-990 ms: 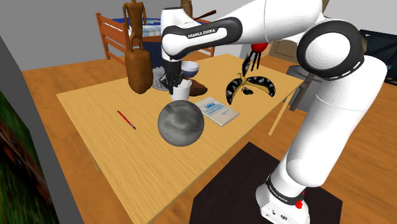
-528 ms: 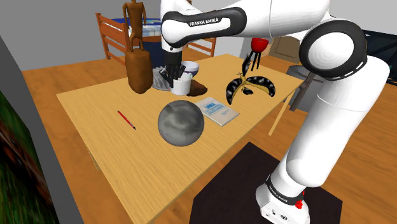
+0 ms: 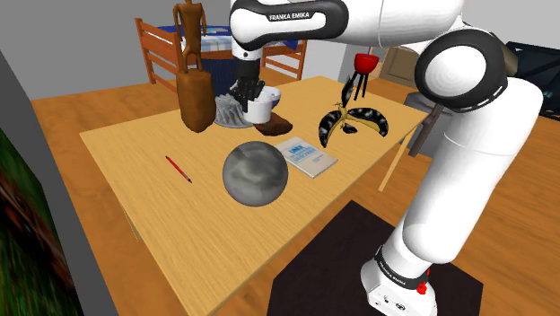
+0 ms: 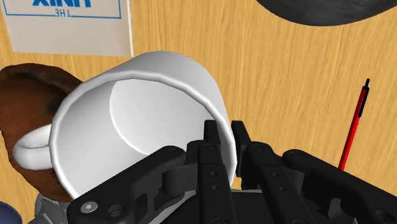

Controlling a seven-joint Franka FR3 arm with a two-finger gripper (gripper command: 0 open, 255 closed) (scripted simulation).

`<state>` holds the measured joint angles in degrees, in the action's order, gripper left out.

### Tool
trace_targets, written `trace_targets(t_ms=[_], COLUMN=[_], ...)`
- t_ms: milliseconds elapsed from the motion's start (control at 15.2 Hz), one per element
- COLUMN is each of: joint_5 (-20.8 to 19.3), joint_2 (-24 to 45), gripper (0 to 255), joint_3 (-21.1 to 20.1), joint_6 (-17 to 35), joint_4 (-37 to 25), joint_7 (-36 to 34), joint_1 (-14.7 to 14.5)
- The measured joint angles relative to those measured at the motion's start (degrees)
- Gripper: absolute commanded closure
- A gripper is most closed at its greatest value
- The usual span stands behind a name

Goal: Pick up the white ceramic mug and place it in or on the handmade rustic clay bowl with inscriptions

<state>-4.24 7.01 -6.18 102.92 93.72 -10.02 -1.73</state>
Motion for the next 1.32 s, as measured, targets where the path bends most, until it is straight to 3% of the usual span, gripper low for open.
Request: trace_targets(t_ms=[594,924,1056,1320], joint_5=[0.6,1.3,1.4,1.4], joint_2=[9.8,18.6,20.0,19.6], gripper=[255,255,255,255], joint_3=[4.0,5.6,5.8,5.8], joint_6=[-3.8,-8.3,-8.4,-5.6], joint_4=[-14.2,-27.8,-29.3,-26.1], joint_7=[10.3,15.7,16.4,16.4], joint_1=[5.9,9.5,9.9,10.0])
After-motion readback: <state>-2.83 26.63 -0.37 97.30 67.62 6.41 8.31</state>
